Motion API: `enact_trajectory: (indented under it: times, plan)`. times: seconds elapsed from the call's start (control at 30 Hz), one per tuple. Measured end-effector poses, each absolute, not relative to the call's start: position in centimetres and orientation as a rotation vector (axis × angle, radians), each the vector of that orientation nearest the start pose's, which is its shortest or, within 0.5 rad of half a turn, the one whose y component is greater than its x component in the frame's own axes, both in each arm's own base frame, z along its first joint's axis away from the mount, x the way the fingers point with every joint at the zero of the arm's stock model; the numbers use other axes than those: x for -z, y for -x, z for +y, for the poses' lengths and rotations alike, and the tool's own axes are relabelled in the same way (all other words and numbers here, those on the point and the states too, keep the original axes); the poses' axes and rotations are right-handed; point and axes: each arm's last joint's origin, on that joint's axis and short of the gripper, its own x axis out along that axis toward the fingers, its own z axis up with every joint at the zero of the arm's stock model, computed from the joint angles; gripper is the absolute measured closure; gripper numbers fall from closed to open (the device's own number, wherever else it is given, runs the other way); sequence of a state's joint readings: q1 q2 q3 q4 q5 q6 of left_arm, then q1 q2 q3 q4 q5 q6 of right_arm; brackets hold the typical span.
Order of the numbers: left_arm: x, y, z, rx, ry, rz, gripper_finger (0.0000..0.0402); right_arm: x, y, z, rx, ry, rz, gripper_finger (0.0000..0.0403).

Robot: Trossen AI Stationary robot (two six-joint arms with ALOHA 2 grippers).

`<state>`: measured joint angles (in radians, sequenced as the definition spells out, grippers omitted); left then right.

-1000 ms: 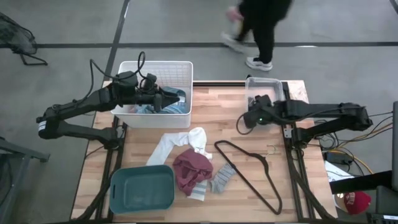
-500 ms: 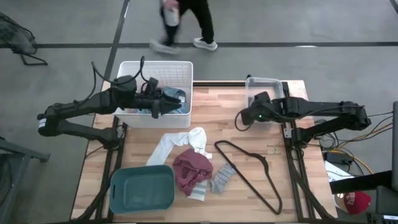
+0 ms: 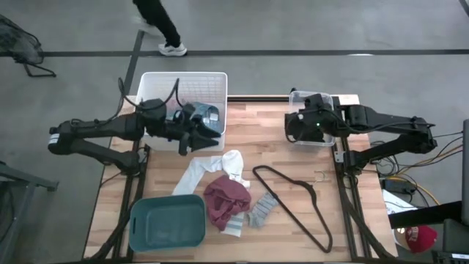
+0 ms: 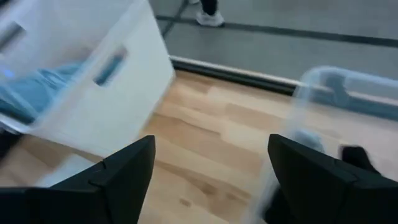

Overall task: Pick & Place Cloths
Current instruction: Put the red underwear into the transparent bin

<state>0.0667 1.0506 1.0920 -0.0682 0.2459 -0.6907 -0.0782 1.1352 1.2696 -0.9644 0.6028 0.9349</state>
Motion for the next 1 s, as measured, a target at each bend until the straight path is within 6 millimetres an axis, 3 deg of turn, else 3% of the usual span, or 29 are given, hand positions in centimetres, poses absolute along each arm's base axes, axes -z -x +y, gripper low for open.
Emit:
enact_trajectory:
  times: [0.2, 0.4, 0.63, 1.0]
  plan:
    - [-39.6, -24.0, -1.0, 0.239, 0.657, 0.125, 0.0156, -37.6, -21.6, -3.0, 0.886, -0.642, 0.358, 0.0087]
    - [-37.7, -25.4, -2.1, 0.303, 0.646, 0.252, 0.0156, -37.5, -23.0, -2.6, 0.839, -0.649, 0.340, 0.0105]
    - [-34.9, -26.1, -4.0, 0.358, 0.592, 0.490, 0.0156, -36.2, -24.8, -1.5, 0.779, -0.636, 0.414, 0.0131]
    - [-29.8, -28.2, -7.3, 0.421, 0.351, 0.745, 0.0156, -33.9, -27.4, -0.9, 0.774, -0.628, 0.506, 0.0159]
